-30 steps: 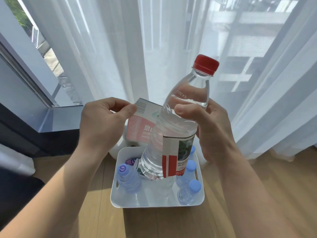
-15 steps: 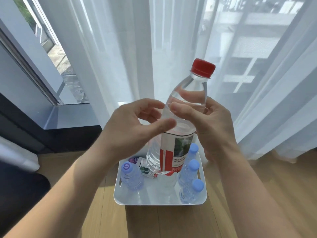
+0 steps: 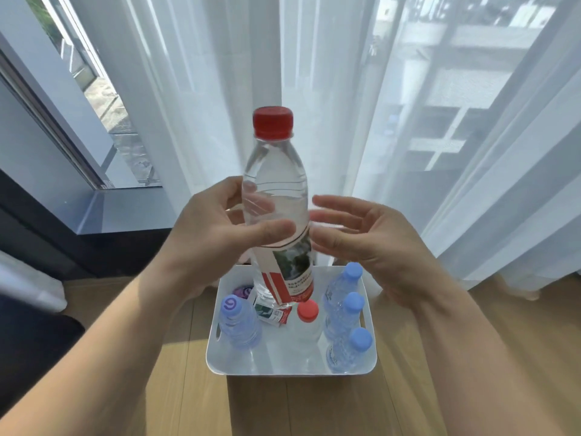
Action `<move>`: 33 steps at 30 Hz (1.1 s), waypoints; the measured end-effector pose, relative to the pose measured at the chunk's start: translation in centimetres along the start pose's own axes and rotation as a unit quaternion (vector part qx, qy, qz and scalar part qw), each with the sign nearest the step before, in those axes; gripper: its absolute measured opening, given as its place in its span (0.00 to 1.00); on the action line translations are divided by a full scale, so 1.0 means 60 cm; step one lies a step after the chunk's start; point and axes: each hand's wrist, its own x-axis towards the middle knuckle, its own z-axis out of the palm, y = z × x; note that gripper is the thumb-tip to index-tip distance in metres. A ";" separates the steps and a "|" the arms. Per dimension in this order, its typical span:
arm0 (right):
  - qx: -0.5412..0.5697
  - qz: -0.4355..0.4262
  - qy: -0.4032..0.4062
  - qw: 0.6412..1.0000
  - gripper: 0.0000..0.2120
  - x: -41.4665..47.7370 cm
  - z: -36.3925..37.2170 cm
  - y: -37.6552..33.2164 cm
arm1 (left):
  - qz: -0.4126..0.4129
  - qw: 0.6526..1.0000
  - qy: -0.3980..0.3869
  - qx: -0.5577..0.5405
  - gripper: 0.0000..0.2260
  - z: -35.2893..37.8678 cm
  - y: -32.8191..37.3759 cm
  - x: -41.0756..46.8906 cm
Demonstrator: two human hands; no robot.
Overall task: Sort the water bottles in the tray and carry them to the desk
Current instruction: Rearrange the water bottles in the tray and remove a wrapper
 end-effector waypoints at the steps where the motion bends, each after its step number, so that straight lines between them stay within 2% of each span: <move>1: -0.019 0.008 0.008 1.000 0.19 0.002 0.005 0.004 | -0.002 1.000 0.008 0.002 0.26 -0.004 -0.002 0.000; 3: -0.039 0.013 0.042 0.998 0.10 0.007 0.019 0.012 | -0.007 1.000 0.018 0.014 0.29 -0.007 -0.004 0.001; 5: -0.050 0.008 0.062 0.997 0.08 0.013 0.026 0.014 | -0.017 0.999 0.026 0.018 0.30 -0.008 -0.006 0.000; 9: -0.084 -0.003 -0.020 0.996 0.27 0.015 0.025 0.011 | -0.022 0.999 0.036 0.012 0.29 -0.009 -0.006 -0.002; 11: -0.142 -0.043 -0.025 0.989 0.23 0.015 0.033 0.011 | -0.025 0.998 0.051 0.013 0.29 -0.009 -0.005 0.000; 14: -0.132 -0.078 0.032 0.988 0.10 0.020 0.039 0.016 | -0.038 0.997 0.070 0.016 0.30 -0.013 -0.007 0.006; 18: -0.185 -0.066 0.152 0.969 0.11 0.034 0.036 0.034 | -0.052 0.996 0.072 0.030 0.33 -0.027 -0.009 0.009; 21: -0.236 -0.030 0.208 0.949 0.03 0.046 0.032 0.044 | -0.055 0.993 0.092 0.051 0.30 -0.039 -0.011 0.007; 23: -0.281 -0.010 0.201 0.938 0.05 0.056 0.035 0.054 | -0.056 0.989 0.122 0.069 0.28 -0.047 -0.014 0.005; 27: -0.343 0.028 0.134 0.929 0.07 0.080 0.055 0.085 | -0.044 0.978 0.183 0.094 0.29 -0.063 -0.018 0.003; 31: -0.456 0.136 0.042 0.878 0.06 0.109 0.076 0.130 | -0.043 0.969 0.233 0.075 0.25 -0.094 -0.025 -0.002; 33: -0.481 0.158 0.017 0.862 0.05 0.123 0.092 0.149 | -0.045 0.965 0.244 0.081 0.24 -0.109 -0.032 -0.006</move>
